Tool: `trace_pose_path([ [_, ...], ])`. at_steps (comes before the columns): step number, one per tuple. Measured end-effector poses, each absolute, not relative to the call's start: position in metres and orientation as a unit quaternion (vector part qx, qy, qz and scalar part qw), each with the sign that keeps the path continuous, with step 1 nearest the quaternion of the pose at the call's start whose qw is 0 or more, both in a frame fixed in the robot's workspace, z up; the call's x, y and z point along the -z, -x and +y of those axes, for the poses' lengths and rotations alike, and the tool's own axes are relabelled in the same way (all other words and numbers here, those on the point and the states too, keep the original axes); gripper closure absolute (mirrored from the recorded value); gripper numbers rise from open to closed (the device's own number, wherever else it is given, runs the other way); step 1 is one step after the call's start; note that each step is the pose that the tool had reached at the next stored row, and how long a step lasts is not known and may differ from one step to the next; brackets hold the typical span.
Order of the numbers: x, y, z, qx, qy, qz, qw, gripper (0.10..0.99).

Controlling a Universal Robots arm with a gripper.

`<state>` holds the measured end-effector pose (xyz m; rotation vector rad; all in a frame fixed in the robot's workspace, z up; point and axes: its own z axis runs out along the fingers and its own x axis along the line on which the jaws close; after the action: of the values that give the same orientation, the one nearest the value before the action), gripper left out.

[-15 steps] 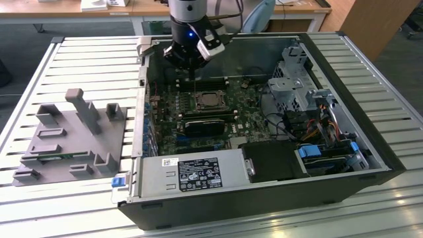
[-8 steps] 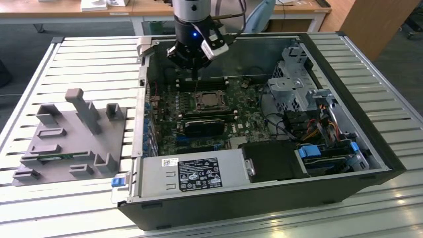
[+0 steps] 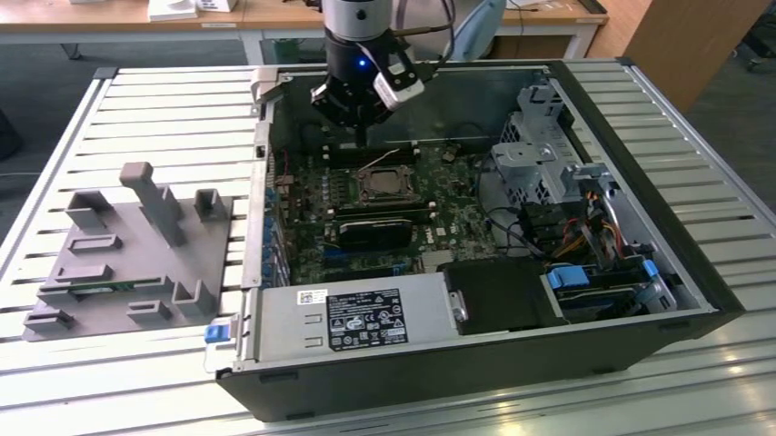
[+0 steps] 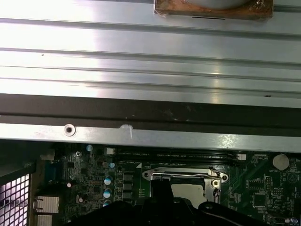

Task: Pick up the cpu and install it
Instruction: 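Install the first cpu locking lever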

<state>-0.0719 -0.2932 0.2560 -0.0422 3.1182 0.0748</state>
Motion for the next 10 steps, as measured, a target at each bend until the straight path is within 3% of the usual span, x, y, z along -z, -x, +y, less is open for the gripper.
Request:
trace_pose_path([
  [10, -0.2557, 0.0672, -0.2934, -0.036, 0.013, 0.999, 0.011, 0.980],
])
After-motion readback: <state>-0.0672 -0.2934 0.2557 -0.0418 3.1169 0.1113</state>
